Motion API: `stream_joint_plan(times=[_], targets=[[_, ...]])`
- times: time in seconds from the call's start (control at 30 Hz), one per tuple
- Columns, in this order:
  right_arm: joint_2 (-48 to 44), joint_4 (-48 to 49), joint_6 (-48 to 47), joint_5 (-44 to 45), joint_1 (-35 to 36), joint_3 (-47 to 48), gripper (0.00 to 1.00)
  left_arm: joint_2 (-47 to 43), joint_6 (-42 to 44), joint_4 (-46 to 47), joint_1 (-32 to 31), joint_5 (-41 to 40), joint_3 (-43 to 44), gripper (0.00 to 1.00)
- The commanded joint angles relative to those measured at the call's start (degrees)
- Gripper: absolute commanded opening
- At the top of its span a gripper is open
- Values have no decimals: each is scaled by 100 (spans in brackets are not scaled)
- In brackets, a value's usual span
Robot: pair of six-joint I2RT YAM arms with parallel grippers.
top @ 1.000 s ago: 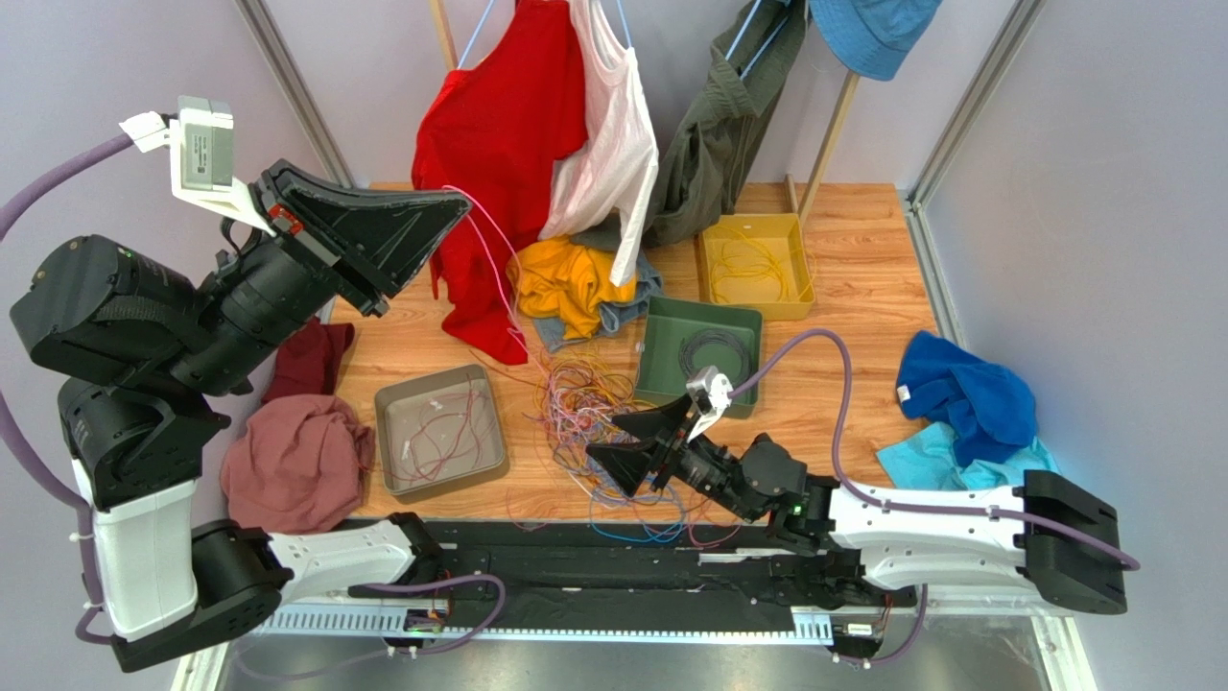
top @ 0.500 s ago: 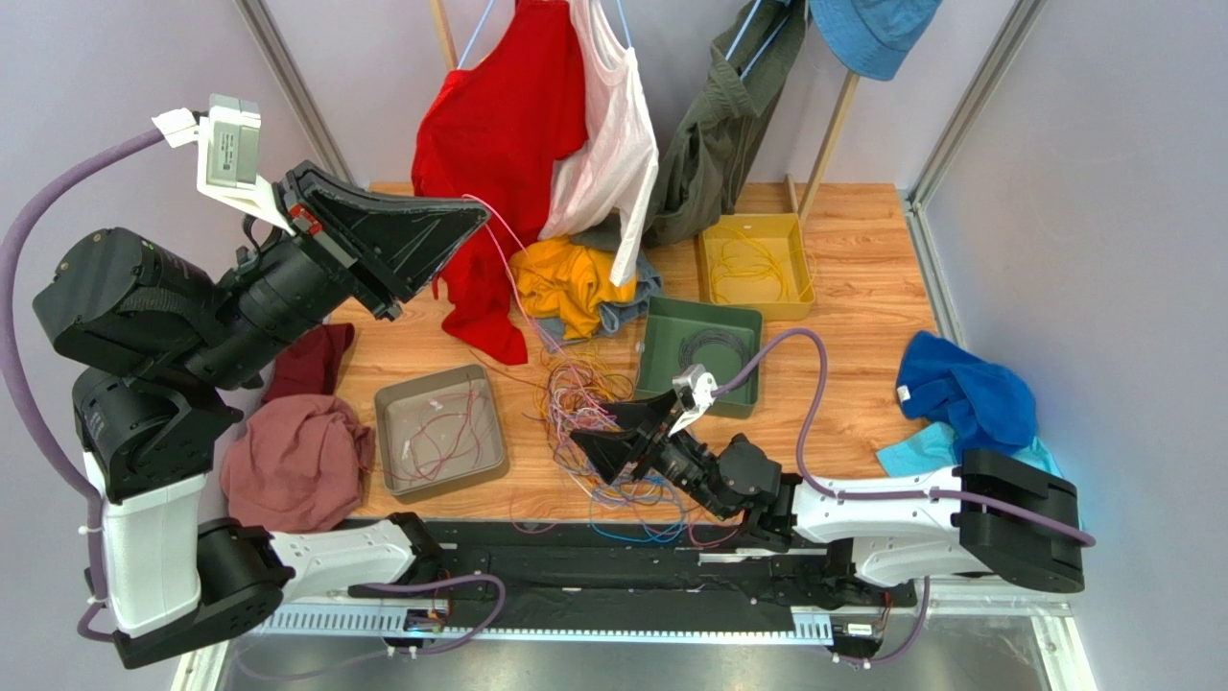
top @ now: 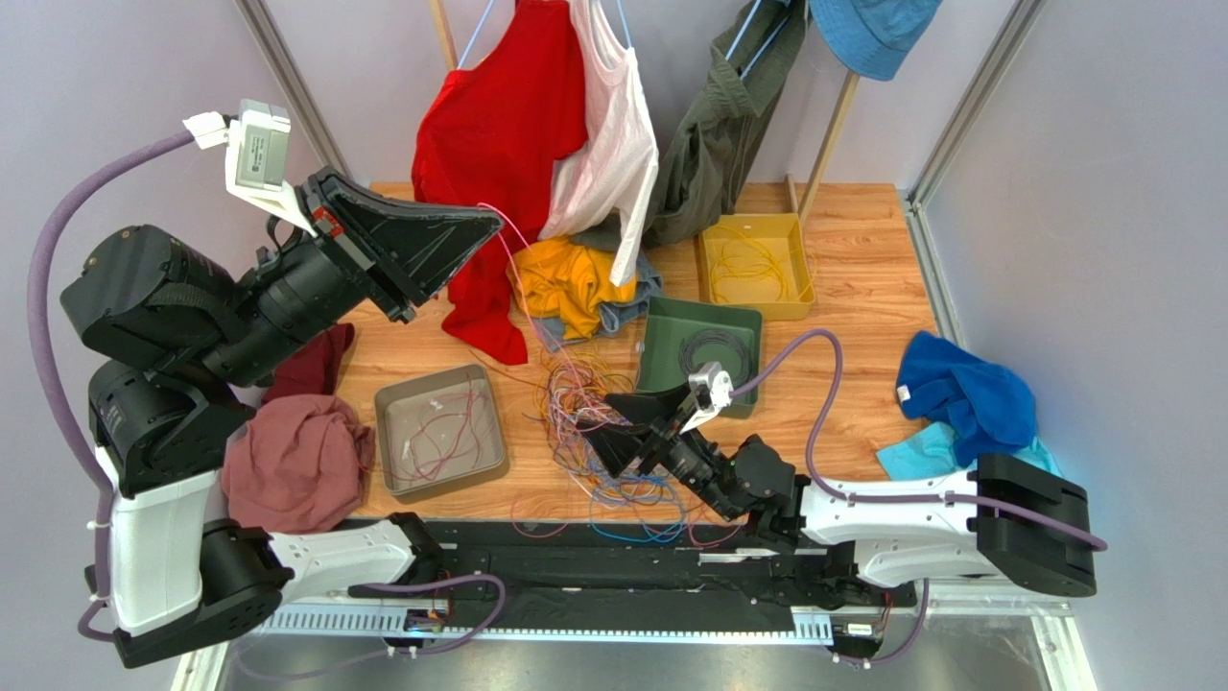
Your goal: Untangle the cables
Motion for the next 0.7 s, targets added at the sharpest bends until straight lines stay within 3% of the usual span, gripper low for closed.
stream_joint_plan(times=[0.0, 0.27, 0.47, 0.67], targets=[[287, 666, -167, 323, 23, 180, 71, -60, -149, 184, -17, 156, -66, 0], [938, 1624, -237, 1017, 23, 320, 71, -227, -518, 500, -17, 621, -592, 0], [1957, 3075, -667, 2229, -21, 689, 73, -341, -738, 615, -17, 868, -778, 0], [2152, 2997, -1028, 3205, -293, 963, 74, -727, -695, 606, -17, 667, -1041, 0]])
